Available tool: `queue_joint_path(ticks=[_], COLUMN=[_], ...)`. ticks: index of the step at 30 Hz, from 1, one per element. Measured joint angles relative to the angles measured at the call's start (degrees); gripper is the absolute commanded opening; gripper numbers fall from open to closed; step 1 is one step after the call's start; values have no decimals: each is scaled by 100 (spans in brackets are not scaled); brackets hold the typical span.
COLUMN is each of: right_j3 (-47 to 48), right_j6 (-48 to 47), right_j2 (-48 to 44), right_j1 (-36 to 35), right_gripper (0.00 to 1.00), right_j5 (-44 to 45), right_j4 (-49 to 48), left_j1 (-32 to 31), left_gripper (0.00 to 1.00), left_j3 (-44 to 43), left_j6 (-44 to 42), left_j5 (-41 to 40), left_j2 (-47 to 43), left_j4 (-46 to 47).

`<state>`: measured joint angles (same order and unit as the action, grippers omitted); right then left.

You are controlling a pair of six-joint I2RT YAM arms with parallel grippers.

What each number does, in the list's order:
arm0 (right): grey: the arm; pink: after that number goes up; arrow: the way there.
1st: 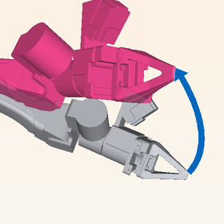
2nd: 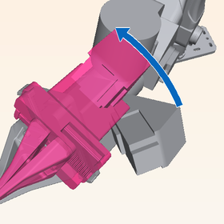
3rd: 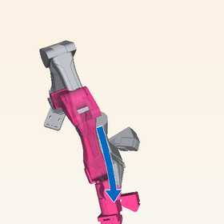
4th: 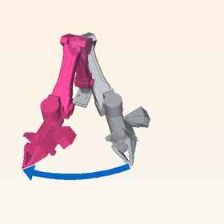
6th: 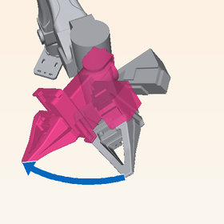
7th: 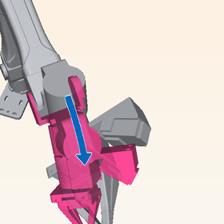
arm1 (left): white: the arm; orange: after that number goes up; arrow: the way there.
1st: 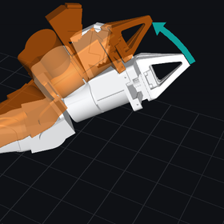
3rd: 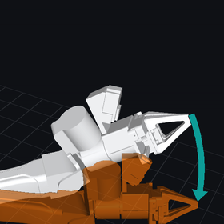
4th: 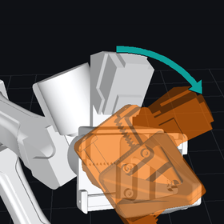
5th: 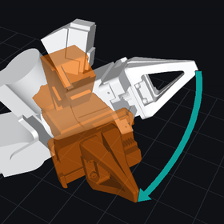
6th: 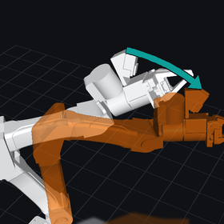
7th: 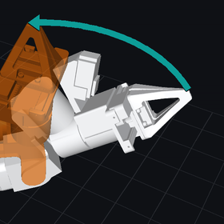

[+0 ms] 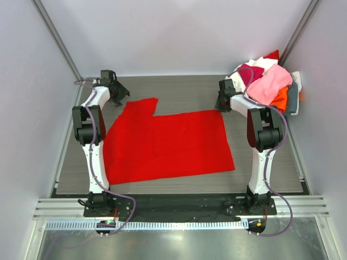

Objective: Fold and stack the t-shirts
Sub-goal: Fold the tshirt

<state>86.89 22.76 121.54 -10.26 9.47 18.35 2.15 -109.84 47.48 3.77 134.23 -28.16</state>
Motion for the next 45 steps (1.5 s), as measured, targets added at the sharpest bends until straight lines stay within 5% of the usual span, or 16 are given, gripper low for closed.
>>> queue_joint_path(ticks=[13,18,26,37,45], right_j3=[-13,-33,-31,413,448], right_j6=[7,11,55,319,382], right_j2=[0,-2,-4,101,98], right_j1=[0,0,59,380,411], right_gripper=[1,1,1,1,1], right_j5=[-66,-72,-142,-621,-918], right_j4=[-35,-70,-76,59,81], left_j1=[-339,-647,-695,-634,-610], left_gripper=[35,0,0,0,0], left_j3=[61,46,-468,-2221,-1145], left_j6=[-122,-299,-472,-507,-468], left_j5=[-254,-579,-758,-831,-643], left_j2=[7,9,293,1029,671], left_j4=[-35,-195,-341,-511,0])
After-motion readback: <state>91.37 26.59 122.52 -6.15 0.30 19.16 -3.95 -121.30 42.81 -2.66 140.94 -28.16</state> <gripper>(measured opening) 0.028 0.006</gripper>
